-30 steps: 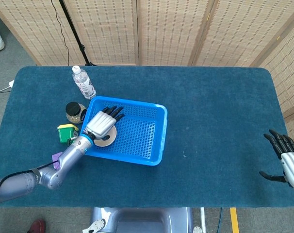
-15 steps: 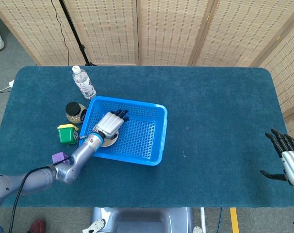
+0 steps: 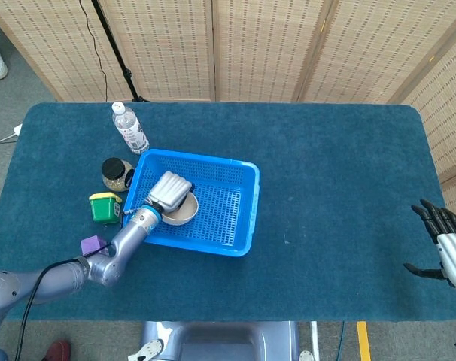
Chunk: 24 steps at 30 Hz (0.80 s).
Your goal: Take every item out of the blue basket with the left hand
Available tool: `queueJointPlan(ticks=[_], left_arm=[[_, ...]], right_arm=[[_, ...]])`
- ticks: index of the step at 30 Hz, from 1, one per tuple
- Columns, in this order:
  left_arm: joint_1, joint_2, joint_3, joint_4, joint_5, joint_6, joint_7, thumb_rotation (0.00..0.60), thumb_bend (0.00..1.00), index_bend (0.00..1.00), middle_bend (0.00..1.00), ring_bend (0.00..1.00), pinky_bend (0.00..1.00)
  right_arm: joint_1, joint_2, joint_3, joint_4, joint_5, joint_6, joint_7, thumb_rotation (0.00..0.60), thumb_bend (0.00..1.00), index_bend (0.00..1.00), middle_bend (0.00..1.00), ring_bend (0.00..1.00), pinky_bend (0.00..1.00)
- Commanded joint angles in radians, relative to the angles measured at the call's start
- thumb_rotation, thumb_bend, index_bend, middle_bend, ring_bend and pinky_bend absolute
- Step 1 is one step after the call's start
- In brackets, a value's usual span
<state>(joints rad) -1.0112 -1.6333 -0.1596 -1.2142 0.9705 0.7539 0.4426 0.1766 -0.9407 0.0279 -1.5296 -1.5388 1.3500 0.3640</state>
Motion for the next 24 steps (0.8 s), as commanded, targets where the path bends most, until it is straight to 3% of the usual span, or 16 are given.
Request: queueJointPlan(ticks=[1, 7, 10, 17, 24], left_arm=[[0.018, 0.036, -0.022, -0.046, 0.042, 0.042, -0.044, 0.6, 0.66, 0.8, 0.62, 0.59, 0.69], [0.056, 0.133, -0.053, -0.18, 0.139, 0.122, -0.142, 0.6, 0.66, 0.8, 0.62, 0.59, 0.69], [0.091, 0.188, -0.047, -0.262, 0.242, 0.19, -0.213, 0.6, 0.66, 0.8, 0.62, 0.59, 0.69], [0.17, 0.252, 0.054, -0.333, 0.564, 0.368, -0.411, 0.6, 0.65, 0.8, 0.62, 0.59, 0.69], [0.18, 0.196, 0.169, -0.28, 0.84, 0.491, -0.551, 0.6, 0.64, 0.8, 0.62, 0.59, 0.69]], right_arm=[[-0.001, 0.001, -0.001, -0.002, -0.003, 0.002, 0.001, 0.6, 0.0, 0.0, 0.0, 0.0, 0.0], [-0.007, 0.004, -0.005, -0.01, -0.018, 0.017, 0.002, 0.6, 0.0, 0.0, 0.0, 0.0, 0.0], [-0.01, 0.006, -0.007, -0.013, -0.026, 0.025, 0.002, 0.6, 0.0, 0.0, 0.0, 0.0, 0.0], [-0.013, 0.005, -0.01, -0.02, -0.037, 0.033, -0.008, 0.6, 0.0, 0.0, 0.0, 0.0, 0.0], [-0.013, 0.002, -0.013, -0.03, -0.044, 0.034, -0.029, 0.6, 0.0, 0.0, 0.0, 0.0, 0.0]])
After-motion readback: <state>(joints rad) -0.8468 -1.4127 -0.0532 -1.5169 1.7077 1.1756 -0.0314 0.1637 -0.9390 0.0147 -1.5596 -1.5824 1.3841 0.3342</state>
